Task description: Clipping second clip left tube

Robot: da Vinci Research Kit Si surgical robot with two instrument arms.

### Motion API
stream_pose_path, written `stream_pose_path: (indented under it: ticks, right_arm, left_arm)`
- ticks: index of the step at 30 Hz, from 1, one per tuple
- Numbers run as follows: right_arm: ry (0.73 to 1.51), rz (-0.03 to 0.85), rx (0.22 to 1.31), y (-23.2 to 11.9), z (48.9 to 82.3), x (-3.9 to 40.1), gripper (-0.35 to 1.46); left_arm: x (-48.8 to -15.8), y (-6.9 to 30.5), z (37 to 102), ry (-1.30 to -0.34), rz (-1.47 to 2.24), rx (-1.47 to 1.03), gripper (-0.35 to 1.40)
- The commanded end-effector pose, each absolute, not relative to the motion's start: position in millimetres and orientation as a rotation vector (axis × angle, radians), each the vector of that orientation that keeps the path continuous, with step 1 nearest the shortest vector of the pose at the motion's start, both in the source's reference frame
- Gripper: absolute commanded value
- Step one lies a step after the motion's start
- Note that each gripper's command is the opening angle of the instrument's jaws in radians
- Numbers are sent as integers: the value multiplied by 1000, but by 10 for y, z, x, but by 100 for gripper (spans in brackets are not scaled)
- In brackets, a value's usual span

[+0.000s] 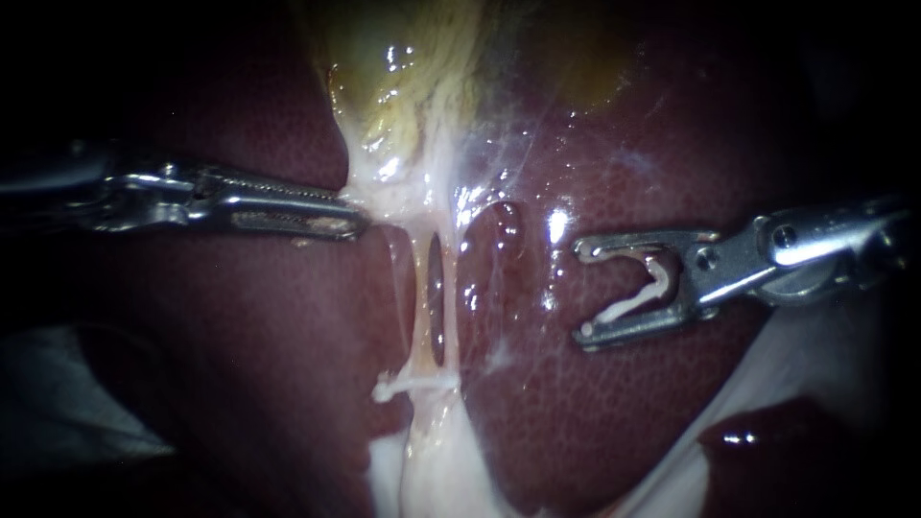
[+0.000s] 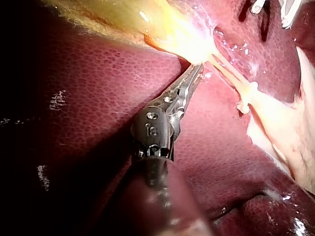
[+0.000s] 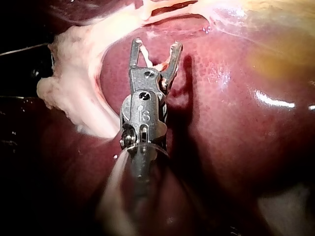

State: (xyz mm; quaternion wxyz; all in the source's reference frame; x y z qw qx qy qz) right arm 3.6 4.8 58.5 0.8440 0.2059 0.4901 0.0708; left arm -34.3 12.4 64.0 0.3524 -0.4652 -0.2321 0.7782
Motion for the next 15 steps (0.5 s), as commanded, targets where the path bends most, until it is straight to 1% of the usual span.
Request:
stream_pose_path:
  ticks: [1, 4, 9, 15]
  right_arm:
    - [1034, 149, 434, 48, 585, 36, 49]
    - [1034, 149, 434, 48, 585, 35, 49]
    - [1035, 147, 436, 48, 585, 36, 49]
    - [1043, 139, 452, 46, 583, 43, 49]
  left_arm:
    - [-342, 124, 638, -604, 2013, -1204, -35]
    - [-331, 130, 622, -613, 2011, -1199, -35]
    - [-310, 139, 589, -598, 1976, -1210, -35]
    - [-304, 140, 579, -587, 1978, -1217, -35]
